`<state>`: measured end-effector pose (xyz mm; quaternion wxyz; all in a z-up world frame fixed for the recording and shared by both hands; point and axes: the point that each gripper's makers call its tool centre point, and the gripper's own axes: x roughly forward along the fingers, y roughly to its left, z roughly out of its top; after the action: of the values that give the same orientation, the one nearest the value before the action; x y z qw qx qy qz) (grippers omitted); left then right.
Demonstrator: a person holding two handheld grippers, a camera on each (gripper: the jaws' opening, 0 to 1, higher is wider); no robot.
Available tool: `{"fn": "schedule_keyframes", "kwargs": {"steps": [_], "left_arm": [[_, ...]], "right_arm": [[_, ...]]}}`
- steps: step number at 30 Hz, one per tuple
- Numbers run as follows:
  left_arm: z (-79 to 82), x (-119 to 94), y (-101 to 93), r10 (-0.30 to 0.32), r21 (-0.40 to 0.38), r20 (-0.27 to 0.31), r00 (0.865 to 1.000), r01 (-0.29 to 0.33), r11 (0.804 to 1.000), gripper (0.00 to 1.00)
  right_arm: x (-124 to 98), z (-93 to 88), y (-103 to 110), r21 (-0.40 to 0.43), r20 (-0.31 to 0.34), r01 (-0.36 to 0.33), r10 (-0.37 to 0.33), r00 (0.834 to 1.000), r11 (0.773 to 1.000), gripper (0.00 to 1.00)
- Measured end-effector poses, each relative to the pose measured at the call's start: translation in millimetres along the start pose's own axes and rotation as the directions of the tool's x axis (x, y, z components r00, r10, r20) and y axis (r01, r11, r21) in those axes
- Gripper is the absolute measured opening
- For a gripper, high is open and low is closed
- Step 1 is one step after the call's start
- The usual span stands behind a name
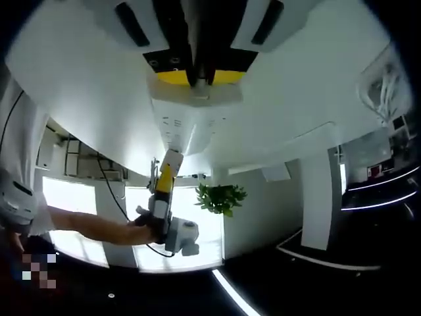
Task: Straighten the power strip on the desk, plug the charger into it
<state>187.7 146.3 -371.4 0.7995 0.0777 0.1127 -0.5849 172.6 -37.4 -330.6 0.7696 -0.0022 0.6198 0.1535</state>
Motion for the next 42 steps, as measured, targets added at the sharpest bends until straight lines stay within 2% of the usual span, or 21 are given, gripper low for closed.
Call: {"fn": "schedule_keyframes", "kwargs": {"steps": [16,23,28,30,36,42], "left_arm": [[-0.7,-1.8,0.3,0.002,0.0,0.001,1.0,-0.002,1.0,0.13],[-0.8,-2.2,0.3,0.001,-0.001,0.001,1.0,-0.001,1.0,0.13],[-0.4,-2.0,-1.1,0.002,-0.002,0.001,1.0,-0.002,1.0,0.13],[-0.2,-1.8,-1.8,0.001,-0.002,0.001,1.0,-0.001,1.0,0.13],[0.1,-1.2,-2.9,0.001,-0.002,0.0,1.0,-0.001,1.0,0.13],[0.0,-1.0,-2.1,0.007,-0.003,-0.002,1.0,-0.007,1.0,0.13]], "right_arm": [[9.1,-3.1,0.0,0.006,0.017,-0.035,0.035,0.999,0.999,0.28],[7.7,-6.9,0.2,-0.053,0.037,-0.053,0.055,0.998,0.997,0.28],[-3.1,-13.3,1.0,-0.061,0.047,-0.07,0.073,0.996,0.996,0.26],[-8.2,-14.4,2.5,-0.078,0.055,-0.096,0.1,0.993,0.992,0.26],[-25.8,-14.1,6.3,-0.072,0.122,-0.165,0.173,0.977,0.984,0.27],[-34.2,-13.3,12.5,-0.105,0.151,-0.184,0.198,0.968,0.977,0.27]]}}
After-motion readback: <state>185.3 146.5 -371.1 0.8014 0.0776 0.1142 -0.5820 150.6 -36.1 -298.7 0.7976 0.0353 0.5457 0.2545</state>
